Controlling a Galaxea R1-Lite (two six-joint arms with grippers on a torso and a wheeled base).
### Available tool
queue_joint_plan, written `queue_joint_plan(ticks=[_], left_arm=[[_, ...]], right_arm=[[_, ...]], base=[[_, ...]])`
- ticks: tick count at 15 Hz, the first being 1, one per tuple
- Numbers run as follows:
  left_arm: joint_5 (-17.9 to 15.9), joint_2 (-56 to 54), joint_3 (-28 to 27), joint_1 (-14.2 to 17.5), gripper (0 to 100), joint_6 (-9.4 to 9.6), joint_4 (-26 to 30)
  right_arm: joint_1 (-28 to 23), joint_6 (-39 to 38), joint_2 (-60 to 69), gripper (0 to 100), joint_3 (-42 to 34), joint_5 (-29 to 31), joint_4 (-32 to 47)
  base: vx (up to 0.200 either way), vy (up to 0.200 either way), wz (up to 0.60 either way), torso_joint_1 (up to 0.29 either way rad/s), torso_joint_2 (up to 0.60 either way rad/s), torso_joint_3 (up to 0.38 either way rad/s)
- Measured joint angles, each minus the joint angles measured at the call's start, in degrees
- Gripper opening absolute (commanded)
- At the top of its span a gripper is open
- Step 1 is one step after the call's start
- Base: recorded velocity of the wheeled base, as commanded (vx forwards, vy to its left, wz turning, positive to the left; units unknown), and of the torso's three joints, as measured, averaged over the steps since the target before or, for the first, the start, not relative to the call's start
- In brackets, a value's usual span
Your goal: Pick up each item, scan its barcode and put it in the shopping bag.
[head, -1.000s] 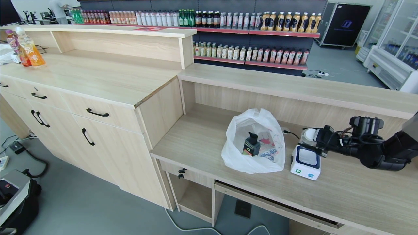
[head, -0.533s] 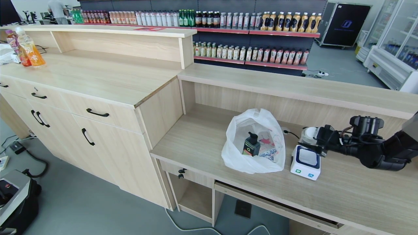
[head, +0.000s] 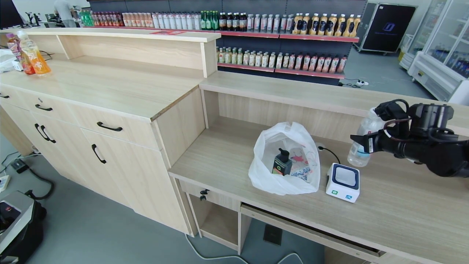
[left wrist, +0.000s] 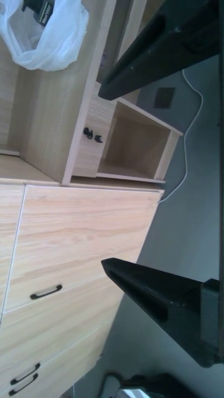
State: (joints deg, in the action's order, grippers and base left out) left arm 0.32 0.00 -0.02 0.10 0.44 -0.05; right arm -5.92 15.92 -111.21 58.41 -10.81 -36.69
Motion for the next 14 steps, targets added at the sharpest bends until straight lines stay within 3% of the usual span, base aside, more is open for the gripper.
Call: queue_joint_plan(ticks=[5,9,14], left_arm=[[0.0,0.0,0.0,-0.02,100,0.0,0.0],[0.0,0.0,0.0,-0.02,100,0.0,-0.02],[0.0,0.0,0.0,-0.05,100,0.0,-0.02]], right_arm=[[3.5,-3.17,12.35,0,-7.28,14.03,4.21],[4.41,-1.41,15.15,0,-9.29,31.39,4.1],[4.96,-1.21,16.37,0,-10.51,30.95,4.07]], base=[[0.0,0.0,0.0,0.0,0.0,0.0],[0.0,0.0,0.0,0.0,0.0,0.0],[0.0,0.0,0.6,0.002,0.0,0.0]])
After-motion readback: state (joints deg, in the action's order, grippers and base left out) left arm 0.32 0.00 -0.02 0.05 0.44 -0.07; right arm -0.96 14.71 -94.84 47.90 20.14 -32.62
